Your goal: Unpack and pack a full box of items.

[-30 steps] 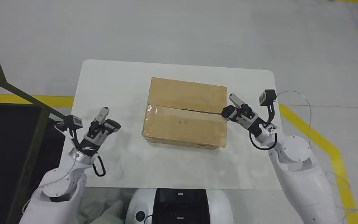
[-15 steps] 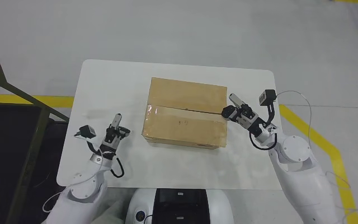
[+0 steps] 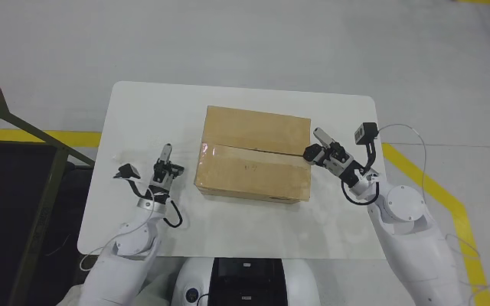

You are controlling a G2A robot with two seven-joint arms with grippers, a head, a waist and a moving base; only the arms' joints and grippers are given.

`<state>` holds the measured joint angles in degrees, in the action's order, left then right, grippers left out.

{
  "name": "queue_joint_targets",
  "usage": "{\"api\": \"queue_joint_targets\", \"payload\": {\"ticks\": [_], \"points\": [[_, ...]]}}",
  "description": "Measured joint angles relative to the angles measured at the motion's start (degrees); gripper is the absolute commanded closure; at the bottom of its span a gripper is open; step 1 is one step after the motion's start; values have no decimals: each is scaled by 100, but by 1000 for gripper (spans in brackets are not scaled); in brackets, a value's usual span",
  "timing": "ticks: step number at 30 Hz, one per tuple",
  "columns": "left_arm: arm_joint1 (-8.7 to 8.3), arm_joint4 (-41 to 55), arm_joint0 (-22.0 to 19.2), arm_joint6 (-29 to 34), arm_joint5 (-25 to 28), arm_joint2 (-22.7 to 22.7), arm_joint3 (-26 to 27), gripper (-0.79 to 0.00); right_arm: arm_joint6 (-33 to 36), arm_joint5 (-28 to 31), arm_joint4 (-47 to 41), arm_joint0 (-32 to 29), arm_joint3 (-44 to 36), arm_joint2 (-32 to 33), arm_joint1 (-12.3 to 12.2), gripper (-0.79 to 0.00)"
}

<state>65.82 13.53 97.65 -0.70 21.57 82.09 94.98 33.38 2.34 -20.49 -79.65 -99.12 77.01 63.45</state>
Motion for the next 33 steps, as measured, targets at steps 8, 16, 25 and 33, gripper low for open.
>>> {"api": "queue_joint_targets", "payload": {"ticks": [8,16,25,33], "points": [[96,30,-255,-373,130,-125,-265,-579,0,0,0,0,0,0,0,-785],[149,91,-269,-590,77,-5,-357,-188,0,0,0,0,0,0,0,-785],[198,75,-420,-634,-17,111,-426,0,0,0,0,0,0,0,0,-785],[262,74,-554,-692,197,102,-221,-139,0,0,0,0,0,0,0,-785]]}}
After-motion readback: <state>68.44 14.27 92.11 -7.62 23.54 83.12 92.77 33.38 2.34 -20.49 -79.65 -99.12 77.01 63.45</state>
